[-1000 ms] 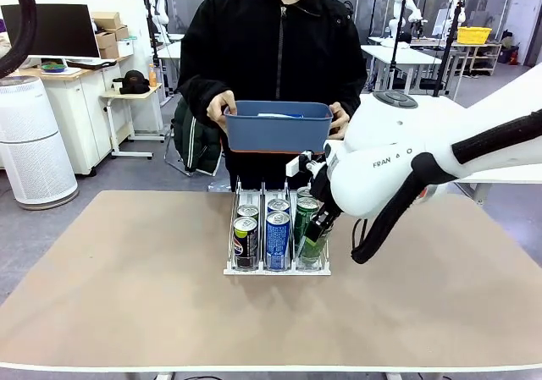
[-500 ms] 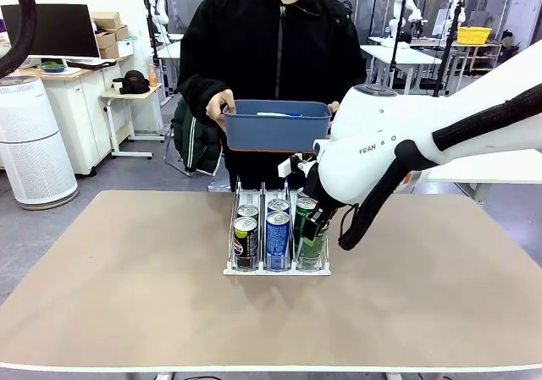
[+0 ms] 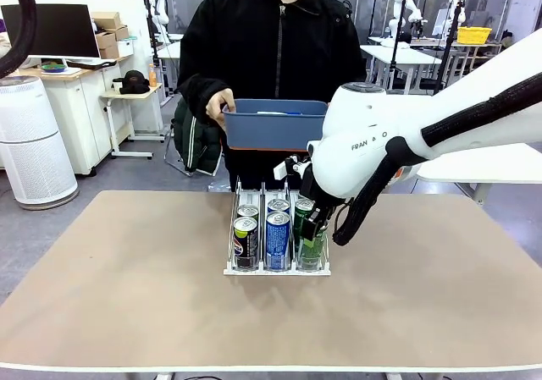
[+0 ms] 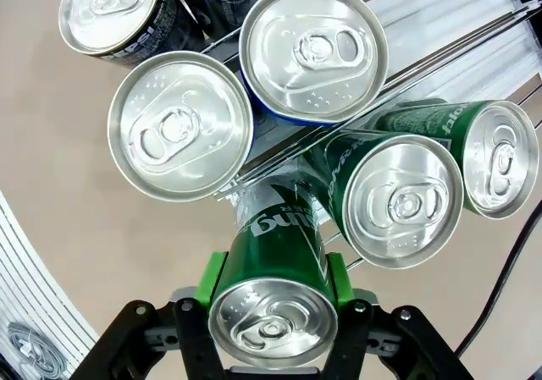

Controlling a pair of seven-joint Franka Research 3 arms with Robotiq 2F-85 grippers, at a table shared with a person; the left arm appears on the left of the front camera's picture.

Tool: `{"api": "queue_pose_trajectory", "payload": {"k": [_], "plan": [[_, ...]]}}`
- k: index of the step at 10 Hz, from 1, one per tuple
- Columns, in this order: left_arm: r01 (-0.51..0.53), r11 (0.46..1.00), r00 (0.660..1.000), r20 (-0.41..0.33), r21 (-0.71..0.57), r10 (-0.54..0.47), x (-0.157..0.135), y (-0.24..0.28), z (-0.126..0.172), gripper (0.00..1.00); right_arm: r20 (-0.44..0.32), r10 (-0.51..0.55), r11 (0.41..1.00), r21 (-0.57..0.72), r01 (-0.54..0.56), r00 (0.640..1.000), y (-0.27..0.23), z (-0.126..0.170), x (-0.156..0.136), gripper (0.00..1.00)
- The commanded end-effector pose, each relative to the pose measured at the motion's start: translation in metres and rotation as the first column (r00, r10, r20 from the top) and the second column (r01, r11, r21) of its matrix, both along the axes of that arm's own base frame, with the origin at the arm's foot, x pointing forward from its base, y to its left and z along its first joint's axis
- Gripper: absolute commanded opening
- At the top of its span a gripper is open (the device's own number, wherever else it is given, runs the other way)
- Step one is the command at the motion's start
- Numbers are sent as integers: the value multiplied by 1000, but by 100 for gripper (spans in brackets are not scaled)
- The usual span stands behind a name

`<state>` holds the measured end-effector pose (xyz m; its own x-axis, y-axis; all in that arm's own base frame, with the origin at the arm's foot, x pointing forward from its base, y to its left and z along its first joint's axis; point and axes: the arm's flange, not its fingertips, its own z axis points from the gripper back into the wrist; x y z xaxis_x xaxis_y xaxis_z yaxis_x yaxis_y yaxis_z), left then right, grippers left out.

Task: Fill the beverage cans into the dispenser.
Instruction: Place the picked Sprite in the line of the Automatic Can Dispenser with the same cans.

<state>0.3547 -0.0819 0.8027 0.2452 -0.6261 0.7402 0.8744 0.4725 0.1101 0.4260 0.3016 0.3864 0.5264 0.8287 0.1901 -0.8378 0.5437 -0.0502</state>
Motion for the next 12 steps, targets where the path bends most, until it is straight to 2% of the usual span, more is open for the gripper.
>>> {"api": "queue_pose_trajectory", "payload": {"k": [1, 3, 4, 5, 6, 8, 12], "plan": [[7, 1000, 1000, -6, -7, -7, 0, 0, -1, 100, 12, -8, 1000, 13, 7, 1000, -3, 0, -3, 58], [7, 1000, 1000, -6, -7, -7, 0, 0, -1, 100, 0, 0, 1000, 0, 0, 1000, 0, 0, 0, 58], [7, 1000, 1000, -6, -7, -7, 0, 0, -1, 100, -3, -10, 1000, 17, 10, 1000, 0, 4, 0, 73], [7, 1000, 1000, -6, -7, -7, 0, 0, -1, 100, -9, -10, 1000, 29, 10, 1000, -1, 10, -2, 77], [7, 1000, 1000, -6, -7, -7, 0, 0, -1, 100, -5, -16, 999, 34, 16, 1000, -2, 17, -4, 92], [7, 1000, 1000, -6, -7, -7, 0, 0, -1, 100, 6, -44, 997, 57, 44, 999, -7, 31, -8, 100], [7, 1000, 1000, -6, -7, -7, 0, 0, -1, 100, 46, -93, 988, 126, 87, 995, -20, 58, -21, 100]]}}
